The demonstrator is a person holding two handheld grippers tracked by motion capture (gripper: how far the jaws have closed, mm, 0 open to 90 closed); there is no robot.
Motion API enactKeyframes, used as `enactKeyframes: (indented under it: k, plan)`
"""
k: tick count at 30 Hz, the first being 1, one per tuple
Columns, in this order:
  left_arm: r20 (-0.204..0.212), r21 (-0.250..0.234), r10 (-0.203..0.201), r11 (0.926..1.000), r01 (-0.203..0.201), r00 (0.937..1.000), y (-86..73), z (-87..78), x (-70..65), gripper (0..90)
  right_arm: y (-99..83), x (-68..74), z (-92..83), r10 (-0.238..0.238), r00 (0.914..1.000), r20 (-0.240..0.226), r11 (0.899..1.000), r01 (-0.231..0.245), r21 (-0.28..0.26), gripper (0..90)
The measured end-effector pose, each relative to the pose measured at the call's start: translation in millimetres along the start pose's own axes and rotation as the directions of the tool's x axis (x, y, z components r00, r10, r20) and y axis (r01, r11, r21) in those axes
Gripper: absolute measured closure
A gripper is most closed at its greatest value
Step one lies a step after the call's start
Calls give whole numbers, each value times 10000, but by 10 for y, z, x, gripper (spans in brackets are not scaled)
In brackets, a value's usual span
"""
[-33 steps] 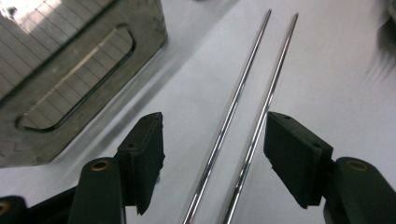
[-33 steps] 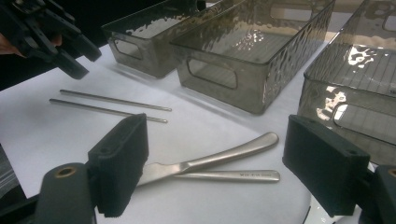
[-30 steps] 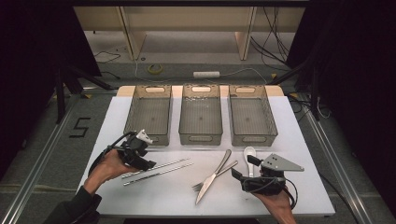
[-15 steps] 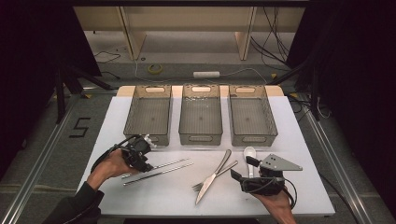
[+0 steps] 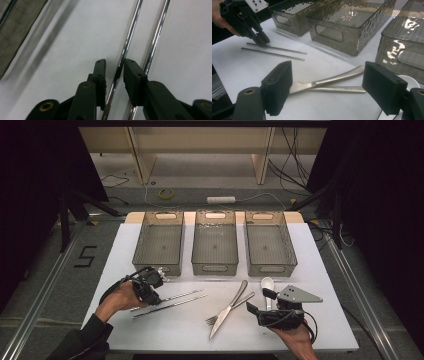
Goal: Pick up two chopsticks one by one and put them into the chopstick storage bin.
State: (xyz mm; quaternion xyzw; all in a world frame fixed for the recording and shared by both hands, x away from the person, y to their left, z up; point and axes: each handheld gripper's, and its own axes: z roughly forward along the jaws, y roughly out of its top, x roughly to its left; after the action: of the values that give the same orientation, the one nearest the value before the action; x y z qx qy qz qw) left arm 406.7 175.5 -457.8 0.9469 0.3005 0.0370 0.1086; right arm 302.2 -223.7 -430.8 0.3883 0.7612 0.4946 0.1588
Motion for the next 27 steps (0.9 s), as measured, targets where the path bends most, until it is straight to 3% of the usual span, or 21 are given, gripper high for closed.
enactKeyframes:
  k: [10,18,27]
  plan:
    - [26,226,348,9991,-348,9994,21,41,-40,782,-2,4,6,9,10000,-16,10000,-9,52,255]
    - [36,330,981,9946,-981,9952,34,44,-74,838,-3,9,15,-34,10000,-56,9998,35,180,258]
    - [176,146,1195,9927,-1197,9927,12,40,-49,848,-6,12,20,-48,10000,-59,9996,49,282,260]
